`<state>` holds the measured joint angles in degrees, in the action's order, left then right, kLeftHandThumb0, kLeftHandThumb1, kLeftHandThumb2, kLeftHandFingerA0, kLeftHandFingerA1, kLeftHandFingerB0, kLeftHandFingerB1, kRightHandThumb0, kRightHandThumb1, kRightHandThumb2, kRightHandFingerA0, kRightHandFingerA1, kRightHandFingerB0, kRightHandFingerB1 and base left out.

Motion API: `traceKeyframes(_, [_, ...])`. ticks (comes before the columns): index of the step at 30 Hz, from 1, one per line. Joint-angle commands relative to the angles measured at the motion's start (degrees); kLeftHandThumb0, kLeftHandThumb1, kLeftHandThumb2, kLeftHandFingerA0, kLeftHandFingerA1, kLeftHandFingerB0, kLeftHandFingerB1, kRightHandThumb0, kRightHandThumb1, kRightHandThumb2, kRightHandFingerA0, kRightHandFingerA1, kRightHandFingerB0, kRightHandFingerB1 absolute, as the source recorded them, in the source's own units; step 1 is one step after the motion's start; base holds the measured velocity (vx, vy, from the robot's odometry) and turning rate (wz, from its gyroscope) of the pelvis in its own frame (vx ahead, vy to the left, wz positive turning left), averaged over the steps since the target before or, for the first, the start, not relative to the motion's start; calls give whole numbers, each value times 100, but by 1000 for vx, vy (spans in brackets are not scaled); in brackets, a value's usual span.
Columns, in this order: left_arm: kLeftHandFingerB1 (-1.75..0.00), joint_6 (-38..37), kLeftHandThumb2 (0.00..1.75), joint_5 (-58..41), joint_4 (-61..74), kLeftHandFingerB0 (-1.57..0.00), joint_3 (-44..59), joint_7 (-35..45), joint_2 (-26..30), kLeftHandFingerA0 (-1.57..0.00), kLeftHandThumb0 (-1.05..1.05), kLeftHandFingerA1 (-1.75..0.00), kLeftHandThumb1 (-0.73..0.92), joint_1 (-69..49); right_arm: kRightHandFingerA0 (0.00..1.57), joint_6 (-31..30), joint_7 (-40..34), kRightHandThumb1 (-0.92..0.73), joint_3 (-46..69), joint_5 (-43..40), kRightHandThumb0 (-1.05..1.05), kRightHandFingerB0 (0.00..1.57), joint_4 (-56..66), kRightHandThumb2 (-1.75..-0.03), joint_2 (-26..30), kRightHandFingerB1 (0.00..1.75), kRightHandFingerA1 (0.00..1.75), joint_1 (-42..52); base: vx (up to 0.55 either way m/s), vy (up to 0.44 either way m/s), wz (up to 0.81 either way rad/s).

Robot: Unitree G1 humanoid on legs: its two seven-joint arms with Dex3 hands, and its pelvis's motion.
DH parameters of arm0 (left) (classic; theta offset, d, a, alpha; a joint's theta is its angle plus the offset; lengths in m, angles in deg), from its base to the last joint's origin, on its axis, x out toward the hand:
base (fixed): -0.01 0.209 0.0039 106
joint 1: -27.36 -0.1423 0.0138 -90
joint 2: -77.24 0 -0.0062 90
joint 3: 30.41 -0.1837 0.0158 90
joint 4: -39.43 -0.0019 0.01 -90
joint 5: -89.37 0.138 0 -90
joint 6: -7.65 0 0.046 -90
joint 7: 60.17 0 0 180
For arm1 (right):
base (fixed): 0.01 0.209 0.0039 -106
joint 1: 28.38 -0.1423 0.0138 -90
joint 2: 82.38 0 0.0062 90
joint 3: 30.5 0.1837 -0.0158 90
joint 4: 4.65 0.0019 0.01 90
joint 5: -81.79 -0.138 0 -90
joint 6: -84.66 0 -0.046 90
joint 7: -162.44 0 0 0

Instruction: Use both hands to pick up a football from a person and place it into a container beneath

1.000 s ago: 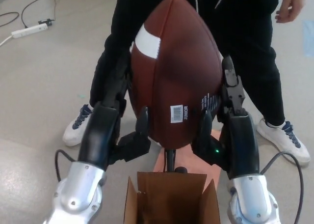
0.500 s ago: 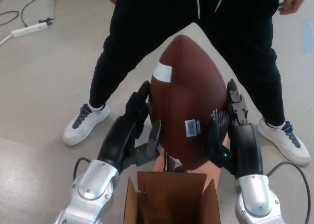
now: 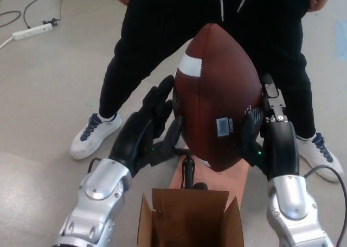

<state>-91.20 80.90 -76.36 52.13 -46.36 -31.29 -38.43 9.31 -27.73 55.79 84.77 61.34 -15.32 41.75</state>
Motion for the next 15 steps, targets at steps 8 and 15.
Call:
traceKeyframes(8, [-11,698,117,-1063,-314,0,1397,551,209,0,-84,-15,86,184,0,278,965,-83,990,-1112,-90,0,104,-113,232,6,8,649,0,0,0])
traceKeyframes(15, [-8,899,116,-1254,-175,0,1761,769,378,0,-88,-12,87,140,0,469,963,-83,1026,-945,-88,0,-67,-113,234,7,11,676,0,0,0])
